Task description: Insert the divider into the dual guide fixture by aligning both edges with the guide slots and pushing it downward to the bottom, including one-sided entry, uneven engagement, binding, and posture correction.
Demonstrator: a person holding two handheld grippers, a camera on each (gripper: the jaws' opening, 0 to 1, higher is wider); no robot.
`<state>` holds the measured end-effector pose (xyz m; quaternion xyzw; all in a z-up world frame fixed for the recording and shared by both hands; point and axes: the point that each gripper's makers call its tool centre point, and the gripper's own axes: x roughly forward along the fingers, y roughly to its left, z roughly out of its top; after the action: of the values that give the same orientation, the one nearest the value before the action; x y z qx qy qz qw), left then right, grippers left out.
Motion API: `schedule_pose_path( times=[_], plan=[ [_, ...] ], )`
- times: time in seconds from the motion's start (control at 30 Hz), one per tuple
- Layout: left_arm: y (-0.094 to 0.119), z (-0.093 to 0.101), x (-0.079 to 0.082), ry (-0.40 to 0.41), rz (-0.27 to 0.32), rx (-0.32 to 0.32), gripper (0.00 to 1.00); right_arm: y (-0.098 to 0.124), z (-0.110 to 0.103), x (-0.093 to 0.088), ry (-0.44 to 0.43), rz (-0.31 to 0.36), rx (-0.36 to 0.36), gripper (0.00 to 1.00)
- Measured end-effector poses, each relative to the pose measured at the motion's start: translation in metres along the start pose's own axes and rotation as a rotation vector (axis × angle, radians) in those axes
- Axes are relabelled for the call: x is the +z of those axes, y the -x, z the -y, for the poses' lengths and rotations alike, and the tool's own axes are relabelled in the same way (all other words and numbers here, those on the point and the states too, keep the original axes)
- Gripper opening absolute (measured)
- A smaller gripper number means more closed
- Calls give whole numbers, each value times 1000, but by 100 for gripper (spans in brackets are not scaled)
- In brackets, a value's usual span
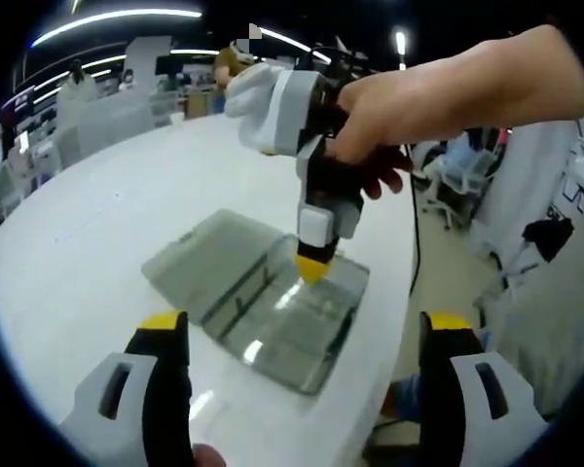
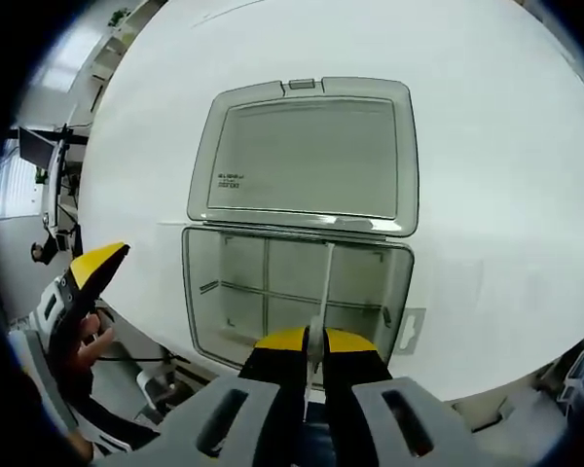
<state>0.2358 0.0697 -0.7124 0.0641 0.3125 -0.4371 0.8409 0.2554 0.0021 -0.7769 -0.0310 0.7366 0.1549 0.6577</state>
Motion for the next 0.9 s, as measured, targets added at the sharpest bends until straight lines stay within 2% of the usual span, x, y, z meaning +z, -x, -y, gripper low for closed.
schedule_pose_path(
  times=[0.9],
  plan=[
    [-2,-3,-2,4,-7,-8,95,-3,2,0,17,-11,3,0]
  ],
)
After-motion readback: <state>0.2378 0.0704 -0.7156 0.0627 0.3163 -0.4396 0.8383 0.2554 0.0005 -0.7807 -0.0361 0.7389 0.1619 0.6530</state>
